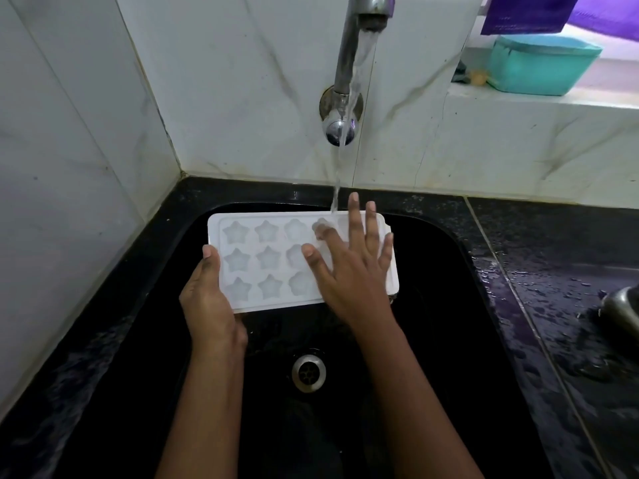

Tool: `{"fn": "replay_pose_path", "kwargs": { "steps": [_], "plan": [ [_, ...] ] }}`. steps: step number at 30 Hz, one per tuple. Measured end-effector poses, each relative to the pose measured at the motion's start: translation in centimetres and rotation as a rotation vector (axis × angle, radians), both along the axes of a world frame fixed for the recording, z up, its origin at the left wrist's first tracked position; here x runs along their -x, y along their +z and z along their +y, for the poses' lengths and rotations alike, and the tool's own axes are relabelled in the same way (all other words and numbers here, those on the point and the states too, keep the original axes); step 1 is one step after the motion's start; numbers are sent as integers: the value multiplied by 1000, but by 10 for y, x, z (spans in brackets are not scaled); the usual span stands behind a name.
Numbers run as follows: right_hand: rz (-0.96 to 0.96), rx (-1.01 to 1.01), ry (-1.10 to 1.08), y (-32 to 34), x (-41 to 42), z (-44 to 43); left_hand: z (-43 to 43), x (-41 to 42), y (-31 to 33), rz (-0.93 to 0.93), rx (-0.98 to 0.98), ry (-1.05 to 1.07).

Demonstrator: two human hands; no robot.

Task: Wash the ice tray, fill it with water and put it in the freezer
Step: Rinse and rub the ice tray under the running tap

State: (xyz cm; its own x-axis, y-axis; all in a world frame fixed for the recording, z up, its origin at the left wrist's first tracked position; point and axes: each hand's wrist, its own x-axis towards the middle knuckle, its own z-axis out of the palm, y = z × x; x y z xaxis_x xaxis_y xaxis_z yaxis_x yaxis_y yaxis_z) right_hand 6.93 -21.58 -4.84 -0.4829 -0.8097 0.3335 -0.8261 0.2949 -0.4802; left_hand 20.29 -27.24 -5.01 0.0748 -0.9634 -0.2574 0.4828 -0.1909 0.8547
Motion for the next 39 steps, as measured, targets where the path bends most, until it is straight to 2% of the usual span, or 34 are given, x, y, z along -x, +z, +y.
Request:
{"fn": "replay_pose_path", "kwargs": {
  "steps": [4, 9, 14, 19, 24, 27, 30, 34, 37, 39],
  "plan": [
    [72, -9, -128, -2, -2, 1, 3, 7, 0, -23, 26, -39],
    [-2, -17, 23, 0, 2, 1, -3, 2, 0, -13, 42, -14],
    [58, -19, -88, -1, 2, 3, 0, 6, -1, -21, 33, -44],
    [31, -44, 46, -1, 9, 4, -4, -1, -2, 1, 13, -20],
    [81, -1, -92, -2, 7, 5, 0, 5, -1, -13, 34, -65],
    [71, -49, 34, -5, 4, 3, -4, 0, -1, 8, 20, -49],
    [53, 45, 90, -4, 11, 4, -9, -8, -1, 14, 5, 0],
    [-57, 268, -68, 1, 21, 5, -16, -17, -1, 36, 5, 21],
    [4, 295, -95, 0, 24, 4, -20, -22, -1, 15, -6, 0],
    [34, 242, -73, -2, 22, 4, -19, -22, -3, -8, -7, -38]
  ]
}}
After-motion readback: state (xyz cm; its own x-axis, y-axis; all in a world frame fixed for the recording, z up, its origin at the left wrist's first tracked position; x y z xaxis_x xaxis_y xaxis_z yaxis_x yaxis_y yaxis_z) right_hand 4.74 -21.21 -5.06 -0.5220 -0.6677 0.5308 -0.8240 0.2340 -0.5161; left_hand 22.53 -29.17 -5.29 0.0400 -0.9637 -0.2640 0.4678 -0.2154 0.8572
